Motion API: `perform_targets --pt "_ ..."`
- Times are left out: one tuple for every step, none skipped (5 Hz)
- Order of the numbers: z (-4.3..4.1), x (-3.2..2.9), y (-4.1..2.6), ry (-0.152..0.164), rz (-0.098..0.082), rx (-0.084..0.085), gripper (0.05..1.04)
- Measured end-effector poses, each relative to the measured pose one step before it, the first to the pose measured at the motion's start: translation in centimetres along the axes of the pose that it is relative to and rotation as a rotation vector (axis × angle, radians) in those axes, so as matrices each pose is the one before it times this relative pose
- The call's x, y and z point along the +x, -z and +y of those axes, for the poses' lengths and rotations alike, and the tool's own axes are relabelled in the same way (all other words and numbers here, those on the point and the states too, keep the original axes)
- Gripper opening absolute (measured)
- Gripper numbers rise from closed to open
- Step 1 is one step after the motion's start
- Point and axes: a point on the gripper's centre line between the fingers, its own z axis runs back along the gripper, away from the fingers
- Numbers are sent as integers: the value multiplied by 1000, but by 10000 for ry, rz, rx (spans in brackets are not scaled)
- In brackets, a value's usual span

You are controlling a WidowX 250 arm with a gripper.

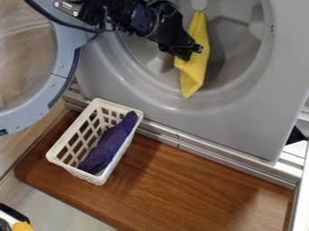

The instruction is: Put the yellow cloth in to the machine

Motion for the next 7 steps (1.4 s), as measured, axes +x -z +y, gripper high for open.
perform_targets --pt "-663 276 95 -375 340 -227 272" --pt "-318 422 -84 -223 -56 -180 553" --pt "-1269 894 -453 -269 -361 -745 854" --pt "-1527 1934 -2448 284 -955 -270 1011" --pt "-967 -436 -2796 144 -582 256 1007" --pt "78 -1217 -2759 -21 450 401 1001" --pt "532 -3810 -954 -428 2527 497 1001"
